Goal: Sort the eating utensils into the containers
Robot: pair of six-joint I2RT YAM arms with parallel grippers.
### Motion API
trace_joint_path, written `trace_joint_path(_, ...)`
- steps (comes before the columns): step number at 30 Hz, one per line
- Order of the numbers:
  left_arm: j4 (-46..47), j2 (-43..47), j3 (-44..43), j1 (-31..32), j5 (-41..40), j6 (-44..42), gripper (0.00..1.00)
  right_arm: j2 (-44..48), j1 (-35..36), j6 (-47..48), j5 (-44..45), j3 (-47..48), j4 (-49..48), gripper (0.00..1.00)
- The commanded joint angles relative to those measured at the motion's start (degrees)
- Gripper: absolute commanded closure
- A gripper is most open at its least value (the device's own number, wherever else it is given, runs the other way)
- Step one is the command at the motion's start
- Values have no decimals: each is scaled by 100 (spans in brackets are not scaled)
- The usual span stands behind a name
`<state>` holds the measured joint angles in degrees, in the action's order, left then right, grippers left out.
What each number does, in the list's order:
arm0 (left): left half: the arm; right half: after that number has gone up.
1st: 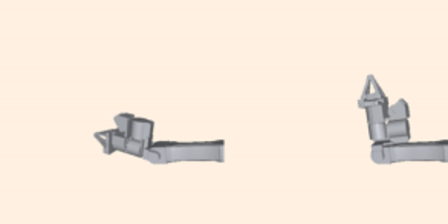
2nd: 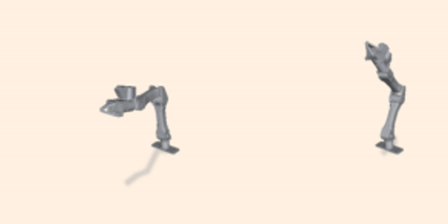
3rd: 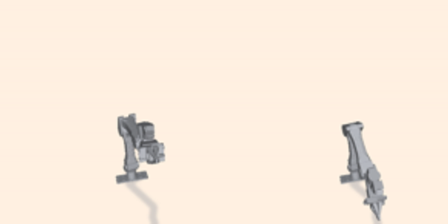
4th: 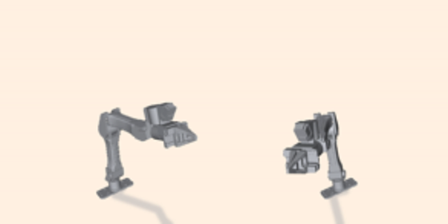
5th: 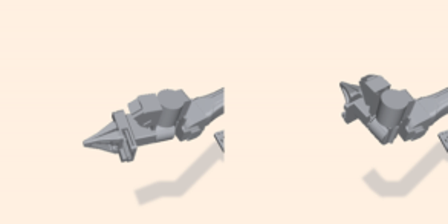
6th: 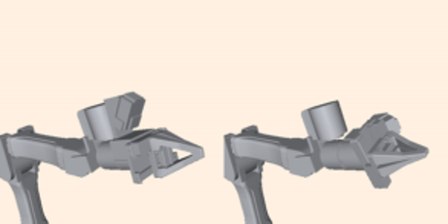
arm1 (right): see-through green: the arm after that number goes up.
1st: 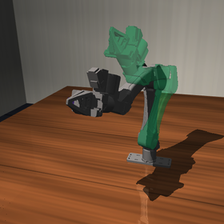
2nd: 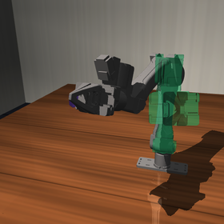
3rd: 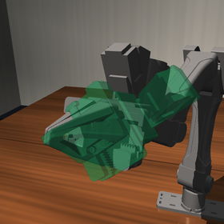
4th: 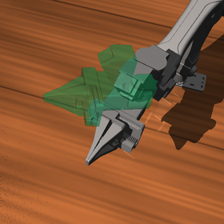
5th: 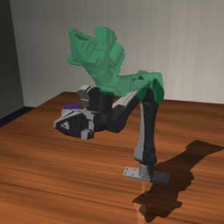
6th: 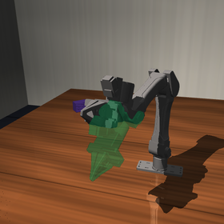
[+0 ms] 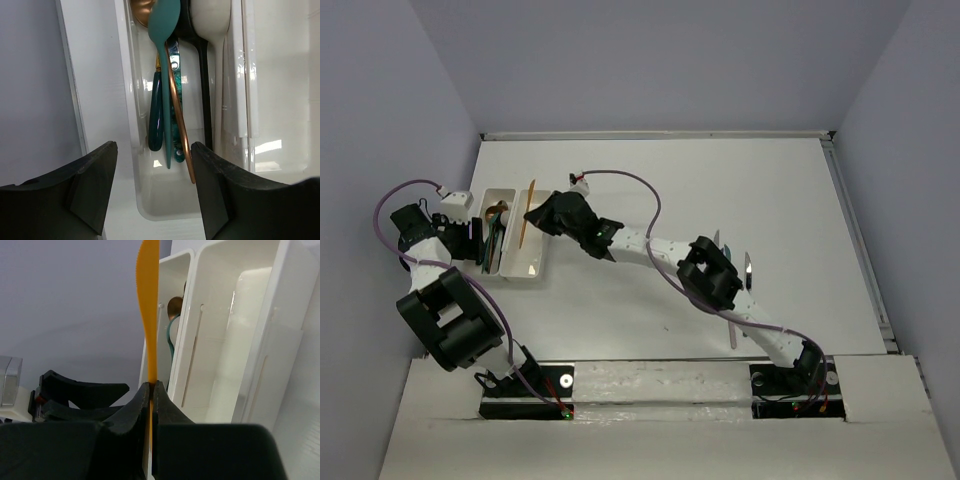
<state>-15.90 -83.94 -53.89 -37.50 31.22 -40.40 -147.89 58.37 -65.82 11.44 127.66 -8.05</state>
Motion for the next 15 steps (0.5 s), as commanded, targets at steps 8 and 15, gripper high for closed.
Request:
trace_joint_path(8, -10, 115, 1, -3, 200, -11, 28, -90, 140, -106, -46, -100, -82, 69)
trace_joint_path(15, -36, 115, -17, -3, 217, 6, 28, 85, 140, 16, -54, -223, -82, 65)
